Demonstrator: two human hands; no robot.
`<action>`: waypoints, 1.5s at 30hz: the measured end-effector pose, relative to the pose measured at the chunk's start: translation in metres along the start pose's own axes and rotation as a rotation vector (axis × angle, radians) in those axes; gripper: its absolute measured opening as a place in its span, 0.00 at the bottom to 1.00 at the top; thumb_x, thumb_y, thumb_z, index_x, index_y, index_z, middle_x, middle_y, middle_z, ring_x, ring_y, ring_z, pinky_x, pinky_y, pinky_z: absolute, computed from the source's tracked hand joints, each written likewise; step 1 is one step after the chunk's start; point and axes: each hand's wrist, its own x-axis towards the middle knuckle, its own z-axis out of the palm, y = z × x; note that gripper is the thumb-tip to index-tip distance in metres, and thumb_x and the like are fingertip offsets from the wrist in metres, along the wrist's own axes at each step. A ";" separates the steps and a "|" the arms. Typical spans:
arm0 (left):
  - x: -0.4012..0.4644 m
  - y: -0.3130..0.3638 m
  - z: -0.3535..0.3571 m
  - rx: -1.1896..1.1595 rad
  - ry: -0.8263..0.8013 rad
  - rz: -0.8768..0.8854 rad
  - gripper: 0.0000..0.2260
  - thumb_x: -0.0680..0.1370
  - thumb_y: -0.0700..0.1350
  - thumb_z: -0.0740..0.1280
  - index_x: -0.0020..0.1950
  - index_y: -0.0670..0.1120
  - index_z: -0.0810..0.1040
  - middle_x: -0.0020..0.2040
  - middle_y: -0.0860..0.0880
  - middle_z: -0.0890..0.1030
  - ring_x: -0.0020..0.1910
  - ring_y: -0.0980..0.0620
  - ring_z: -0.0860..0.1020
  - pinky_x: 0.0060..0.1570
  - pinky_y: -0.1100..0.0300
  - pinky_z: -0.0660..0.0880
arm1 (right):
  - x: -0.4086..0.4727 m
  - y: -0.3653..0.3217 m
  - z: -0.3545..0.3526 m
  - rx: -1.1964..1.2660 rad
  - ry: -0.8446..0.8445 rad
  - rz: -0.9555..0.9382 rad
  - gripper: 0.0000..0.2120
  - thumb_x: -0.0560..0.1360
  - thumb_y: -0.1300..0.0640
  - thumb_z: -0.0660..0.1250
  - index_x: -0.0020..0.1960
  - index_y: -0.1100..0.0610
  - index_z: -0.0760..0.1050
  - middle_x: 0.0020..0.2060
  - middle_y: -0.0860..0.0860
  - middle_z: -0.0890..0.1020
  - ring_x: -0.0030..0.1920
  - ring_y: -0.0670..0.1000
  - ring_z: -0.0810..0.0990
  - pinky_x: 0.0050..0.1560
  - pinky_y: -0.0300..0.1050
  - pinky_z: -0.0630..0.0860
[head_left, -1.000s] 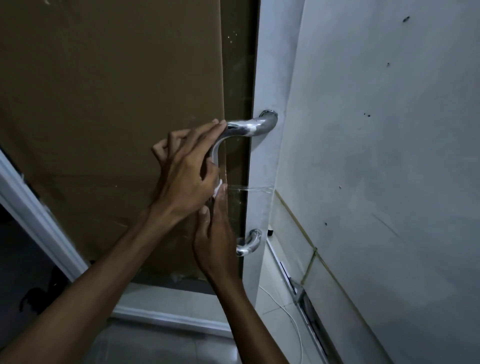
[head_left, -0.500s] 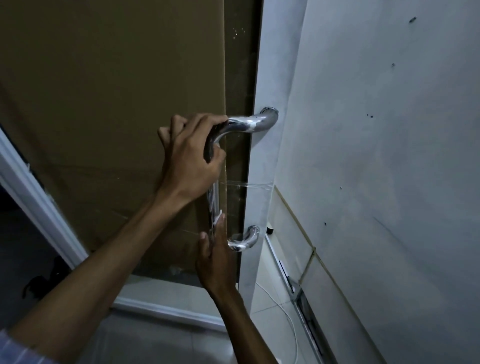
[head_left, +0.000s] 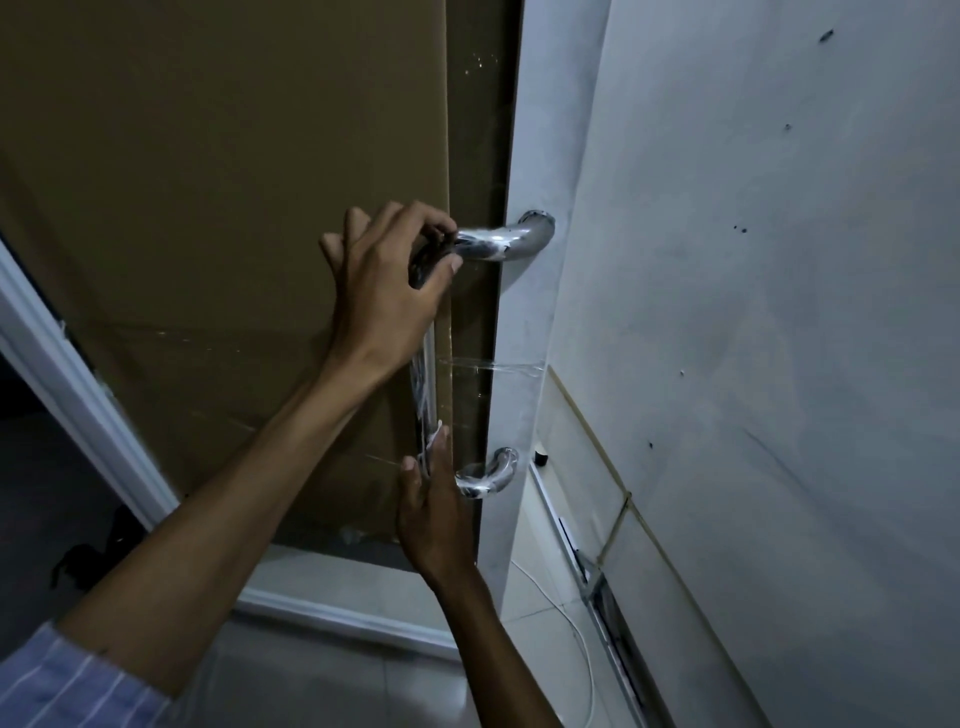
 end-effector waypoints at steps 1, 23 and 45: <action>0.000 0.000 -0.001 -0.009 -0.001 -0.001 0.09 0.78 0.51 0.71 0.58 0.56 0.79 0.55 0.59 0.80 0.57 0.54 0.70 0.52 0.55 0.57 | -0.002 0.001 -0.001 -0.011 0.001 -0.016 0.33 0.84 0.36 0.53 0.84 0.38 0.42 0.83 0.41 0.57 0.80 0.43 0.60 0.79 0.49 0.63; 0.001 -0.005 0.000 0.048 0.023 0.069 0.09 0.78 0.52 0.70 0.57 0.55 0.79 0.54 0.57 0.80 0.57 0.51 0.73 0.54 0.56 0.56 | -0.017 0.033 -0.012 -0.475 0.058 -0.091 0.29 0.86 0.39 0.52 0.84 0.45 0.51 0.81 0.45 0.65 0.67 0.50 0.79 0.57 0.46 0.79; 0.002 -0.006 0.003 0.049 -0.038 0.058 0.14 0.80 0.51 0.69 0.66 0.60 0.80 0.55 0.55 0.77 0.59 0.49 0.71 0.57 0.54 0.57 | -0.018 0.071 -0.033 -0.908 0.040 -0.126 0.30 0.85 0.38 0.49 0.84 0.47 0.54 0.79 0.48 0.68 0.46 0.53 0.85 0.34 0.43 0.69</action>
